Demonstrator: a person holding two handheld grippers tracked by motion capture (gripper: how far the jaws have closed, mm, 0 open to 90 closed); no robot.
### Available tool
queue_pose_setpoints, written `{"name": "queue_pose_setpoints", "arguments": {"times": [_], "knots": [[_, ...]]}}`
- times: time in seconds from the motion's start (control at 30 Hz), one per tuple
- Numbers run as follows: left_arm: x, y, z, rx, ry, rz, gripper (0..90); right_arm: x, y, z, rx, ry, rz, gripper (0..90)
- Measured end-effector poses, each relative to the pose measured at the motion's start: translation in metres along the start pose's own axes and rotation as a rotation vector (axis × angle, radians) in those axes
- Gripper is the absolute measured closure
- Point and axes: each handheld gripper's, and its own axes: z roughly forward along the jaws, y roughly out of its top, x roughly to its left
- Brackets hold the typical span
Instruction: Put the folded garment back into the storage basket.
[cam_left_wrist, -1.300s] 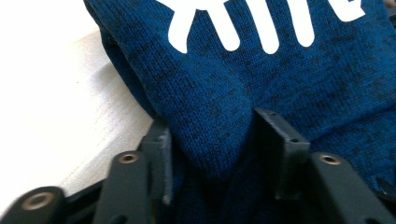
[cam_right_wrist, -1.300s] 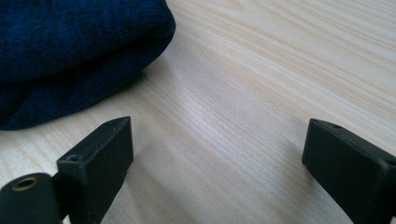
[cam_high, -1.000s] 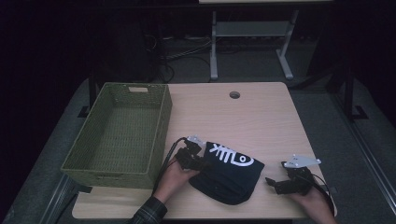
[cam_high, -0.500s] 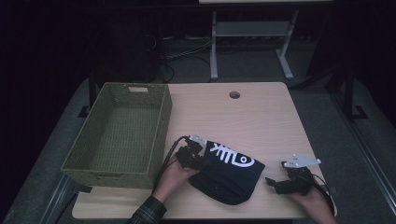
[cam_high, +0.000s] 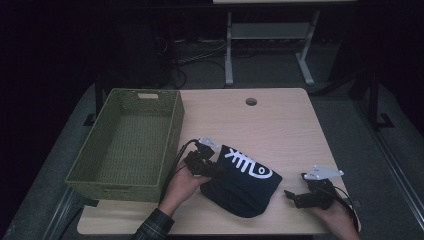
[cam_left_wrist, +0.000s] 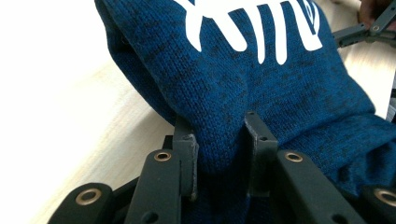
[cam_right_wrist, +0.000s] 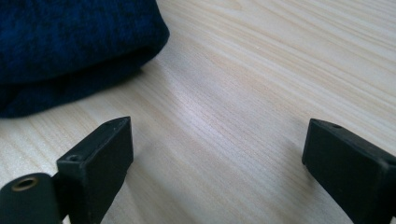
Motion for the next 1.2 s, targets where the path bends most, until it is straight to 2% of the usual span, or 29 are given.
{"name": "queue_pose_setpoints", "arguments": {"times": [0.17, 0.3, 0.57, 0.8, 0.97, 1.07, 1.2], "knots": [[0.001, 0.003, -0.012, -0.012, -0.009, -0.008, 71.2, 0.0, 0.0, 0.0, 0.0, 0.0, 0.0, 8.5], [0.001, 0.011, -0.024, 0.006, -0.01, -0.002, 71.2, 0.0, 0.0, 0.0, -0.001, 0.0, 0.001, 8.5], [-0.003, 0.027, -0.051, 0.031, 0.015, 0.025, 71.2, 0.0, 0.0, 0.0, -0.002, -0.001, 0.002, 8.5], [-0.006, 0.039, -0.072, 0.034, 0.013, 0.048, 71.3, 0.0, 0.0, 0.0, -0.001, 0.0, 0.004, 8.5], [-0.012, 0.047, -0.082, 0.036, 0.021, 0.073, 71.3, 0.0, 0.0, 0.0, -0.001, -0.002, 0.001, 8.5], [-0.013, 0.05, -0.088, 0.032, 0.008, 0.076, 71.4, 0.0, 0.0, 0.0, 0.0, -0.004, 0.006, 8.5], [-0.014, 0.054, -0.095, 0.032, 0.013, 0.087, 71.4, 0.0, 0.0, 0.0, 0.0, -0.005, 0.008, 8.5]]}}
